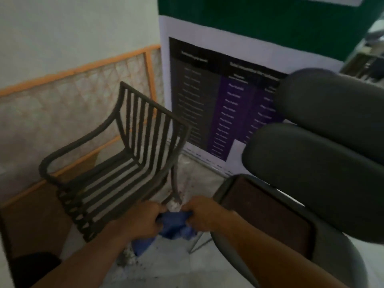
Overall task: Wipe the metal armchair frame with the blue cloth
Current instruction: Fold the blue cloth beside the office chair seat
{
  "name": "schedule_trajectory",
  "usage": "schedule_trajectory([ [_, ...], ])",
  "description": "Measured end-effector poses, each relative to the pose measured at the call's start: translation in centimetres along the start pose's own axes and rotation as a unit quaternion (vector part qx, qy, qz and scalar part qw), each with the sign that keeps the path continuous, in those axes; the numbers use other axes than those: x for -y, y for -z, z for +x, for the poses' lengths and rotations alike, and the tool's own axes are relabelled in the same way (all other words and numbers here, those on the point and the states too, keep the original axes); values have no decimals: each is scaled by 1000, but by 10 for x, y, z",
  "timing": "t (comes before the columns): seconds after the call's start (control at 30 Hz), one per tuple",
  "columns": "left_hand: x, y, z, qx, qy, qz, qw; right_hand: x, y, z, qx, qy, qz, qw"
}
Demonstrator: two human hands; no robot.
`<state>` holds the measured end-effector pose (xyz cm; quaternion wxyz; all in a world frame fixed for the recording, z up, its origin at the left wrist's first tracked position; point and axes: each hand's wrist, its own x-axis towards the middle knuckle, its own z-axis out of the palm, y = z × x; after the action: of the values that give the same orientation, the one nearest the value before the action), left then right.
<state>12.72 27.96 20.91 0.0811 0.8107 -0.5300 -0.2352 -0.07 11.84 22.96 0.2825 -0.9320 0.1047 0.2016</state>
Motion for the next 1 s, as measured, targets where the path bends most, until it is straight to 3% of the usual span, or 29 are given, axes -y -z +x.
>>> schedule_trajectory([
  [0.1,-22,-33,28,64,-14,-65,996,-49,-30,-37,-25,-80,60,995],
  [0.17,-42,-57,56,98,-33,-108,989,-87,-53,-63,-80,-161,179,967],
  [0.23,-63,-79,87,106,-45,-149,982,-124,-75,-87,-159,-236,318,905],
  [0.3,-82,-103,118,91,-35,-217,971,-161,-98,-106,-235,-299,434,816],
  [0.37,-96,-131,151,69,-6,-273,960,-196,-117,-111,-295,-352,496,737],
  [0.47,-113,-165,203,88,16,-269,959,-249,-130,-100,-325,-414,519,674],
  [0.53,-122,-183,240,89,35,-228,969,-284,-132,-85,-299,-451,471,697],
  [0.63,-136,-208,274,32,71,15,997,-318,-142,-60,-212,-528,263,779],
  [0.7,-144,-232,279,55,-14,115,992,-323,-157,-42,-179,-513,189,818],
  [0.8,-147,-269,272,151,-114,177,966,-313,-186,-16,-127,-406,136,895],
  [0.87,-143,-288,270,171,-119,195,959,-309,-201,-7,-100,-369,103,918],
  [1.0,-137,-294,270,185,-113,211,953,-313,-208,-4,-58,-358,44,931],
])
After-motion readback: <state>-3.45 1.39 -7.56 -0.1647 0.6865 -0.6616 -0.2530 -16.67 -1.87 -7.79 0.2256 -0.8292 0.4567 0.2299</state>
